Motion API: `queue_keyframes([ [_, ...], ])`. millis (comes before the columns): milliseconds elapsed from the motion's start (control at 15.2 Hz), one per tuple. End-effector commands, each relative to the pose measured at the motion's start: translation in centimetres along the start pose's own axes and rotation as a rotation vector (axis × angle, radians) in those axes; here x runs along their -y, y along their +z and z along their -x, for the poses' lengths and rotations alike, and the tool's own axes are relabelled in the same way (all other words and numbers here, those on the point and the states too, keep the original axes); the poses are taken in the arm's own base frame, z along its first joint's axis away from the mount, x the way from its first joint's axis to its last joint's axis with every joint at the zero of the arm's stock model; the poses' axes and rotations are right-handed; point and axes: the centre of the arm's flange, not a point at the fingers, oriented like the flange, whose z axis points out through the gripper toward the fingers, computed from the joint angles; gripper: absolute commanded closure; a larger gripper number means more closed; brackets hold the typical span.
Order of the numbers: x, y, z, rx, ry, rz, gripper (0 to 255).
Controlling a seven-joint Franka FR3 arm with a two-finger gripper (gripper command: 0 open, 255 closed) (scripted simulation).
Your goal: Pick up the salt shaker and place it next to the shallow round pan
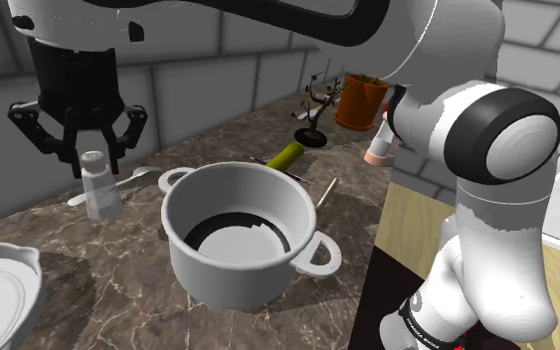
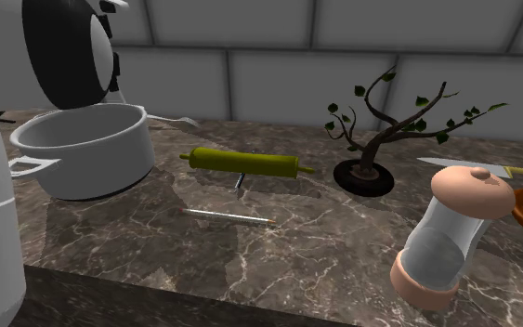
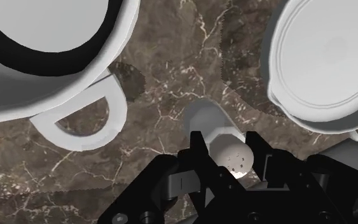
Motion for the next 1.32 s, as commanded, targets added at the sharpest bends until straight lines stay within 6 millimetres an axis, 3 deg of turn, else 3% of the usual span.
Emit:
queue_keyframes([
  [0,0.0,0.9,0.1,0.000,0.000,-0.001,255],
  [528,-0.4,5.1,0.1,0.000,0.000,-0.001,255],
  [1056,-0.4,5.4,0.1,0.000,0.000,-0.001,255],
  [1122,-0.4,5.4,0.1,0.000,0.000,-0.001,0],
  [1254,-0.4,5.4,0.1,0.000,0.000,-0.001,0],
])
